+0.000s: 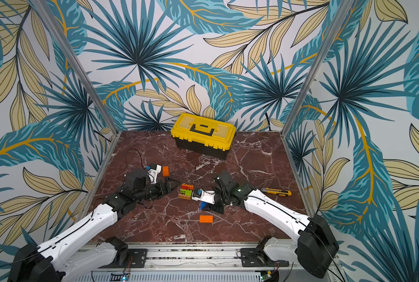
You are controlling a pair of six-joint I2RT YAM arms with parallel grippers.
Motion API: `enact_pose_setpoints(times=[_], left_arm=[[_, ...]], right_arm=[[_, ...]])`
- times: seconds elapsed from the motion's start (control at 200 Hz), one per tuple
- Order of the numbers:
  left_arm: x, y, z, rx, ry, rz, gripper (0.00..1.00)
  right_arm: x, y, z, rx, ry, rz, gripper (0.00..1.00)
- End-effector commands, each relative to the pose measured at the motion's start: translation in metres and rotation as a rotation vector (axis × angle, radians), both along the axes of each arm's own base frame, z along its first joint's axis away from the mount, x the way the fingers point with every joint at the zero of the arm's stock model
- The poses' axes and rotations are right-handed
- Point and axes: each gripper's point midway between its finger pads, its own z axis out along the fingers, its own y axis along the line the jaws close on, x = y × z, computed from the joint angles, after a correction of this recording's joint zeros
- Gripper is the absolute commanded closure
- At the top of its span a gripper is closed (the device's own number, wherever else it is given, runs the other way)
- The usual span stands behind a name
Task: Assemble the number 5 with lego
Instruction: Assemble the lego brick with the lego brick.
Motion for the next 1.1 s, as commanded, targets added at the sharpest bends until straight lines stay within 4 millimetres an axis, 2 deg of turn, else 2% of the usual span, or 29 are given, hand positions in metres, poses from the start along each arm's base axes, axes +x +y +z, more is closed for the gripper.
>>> enact_pose_setpoints(times=[0.0,0.18,0.235,0.481,0.741,0.791,0.816,1.096], left_arm=[[-0.011,0.006,-0.018,0.040,0.031,0.017,0.11],[-0.019,0.003,-0.029,0.069,0.042,0.023,0.08],[-0.020,0.002,-0.031,0.077,0.044,0.023,0.00],[-0.017,0.004,-0.036,0.102,0.046,0.037,0.00],[-0.015,0.010,-0.041,0.122,0.057,0.073,0.00],[-0.015,0.011,-0.041,0.124,0.060,0.081,0.00],[-0.014,0.012,-0.041,0.128,0.060,0.085,0.00],[-0.014,0.020,-0.044,0.152,0.069,0.124,0.00]], right_arm=[[-0.017,-0.006,-0.017,-0.062,0.022,0.069,0.89],[-0.029,-0.002,-0.039,-0.116,0.075,0.120,0.89],[-0.029,-0.002,-0.045,-0.135,0.079,0.126,0.89],[-0.025,-0.005,-0.065,-0.214,0.091,0.124,0.88],[-0.018,-0.005,-0.073,-0.260,0.096,0.117,0.87],[-0.017,-0.003,-0.074,-0.261,0.100,0.118,0.87],[-0.023,0.002,-0.074,-0.263,0.100,0.146,0.87],[-0.021,0.013,-0.077,-0.269,0.131,0.138,0.85]])
